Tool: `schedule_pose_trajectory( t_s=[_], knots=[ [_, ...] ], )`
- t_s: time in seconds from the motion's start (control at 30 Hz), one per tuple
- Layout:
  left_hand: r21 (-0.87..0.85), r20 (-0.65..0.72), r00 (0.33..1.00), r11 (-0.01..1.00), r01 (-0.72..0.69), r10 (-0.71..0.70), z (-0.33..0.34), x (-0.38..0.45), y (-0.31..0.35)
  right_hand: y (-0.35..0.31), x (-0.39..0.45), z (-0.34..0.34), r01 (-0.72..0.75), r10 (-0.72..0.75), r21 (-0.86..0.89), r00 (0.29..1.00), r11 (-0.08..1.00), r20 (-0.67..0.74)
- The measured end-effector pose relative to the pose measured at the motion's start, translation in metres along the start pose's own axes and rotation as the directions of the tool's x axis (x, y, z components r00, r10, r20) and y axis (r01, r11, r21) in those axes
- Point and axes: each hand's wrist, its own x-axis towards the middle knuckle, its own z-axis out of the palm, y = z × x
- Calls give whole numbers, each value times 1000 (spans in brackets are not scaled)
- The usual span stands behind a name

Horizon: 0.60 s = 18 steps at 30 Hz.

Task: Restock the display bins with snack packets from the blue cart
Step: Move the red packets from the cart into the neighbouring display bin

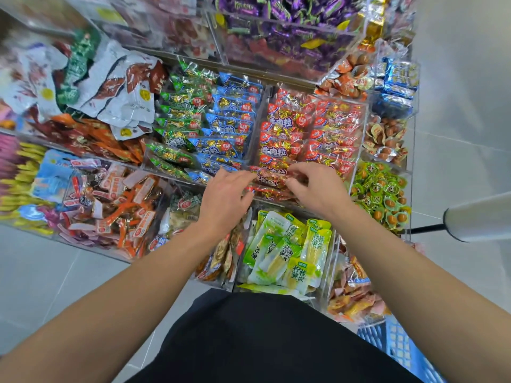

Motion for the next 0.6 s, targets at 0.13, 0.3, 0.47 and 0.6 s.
schedule_pose_trajectory(
  t_s=[0.13, 0.3, 0.47, 0.6],
  knots=[
    [-81, -116, 992, 996, 43, -52, -19, -11, -7, -13, -2, -3, 71, -71, 13, 997, 997, -28],
    [-65, -176, 954, 970, 233, -241, -49, -16, -58, -53, 10, 8, 155, -149, 46, 982, 987, -114],
    [59, 27, 972, 971, 233, -235, -56, -4, -96, -97, 32, 29, 167, -174, -98, 983, 981, -61],
    [-55, 53, 979, 979, 198, -195, -53, 6, -116, -117, 41, 50, 76, -73, -354, 997, 932, 21]
  ],
)
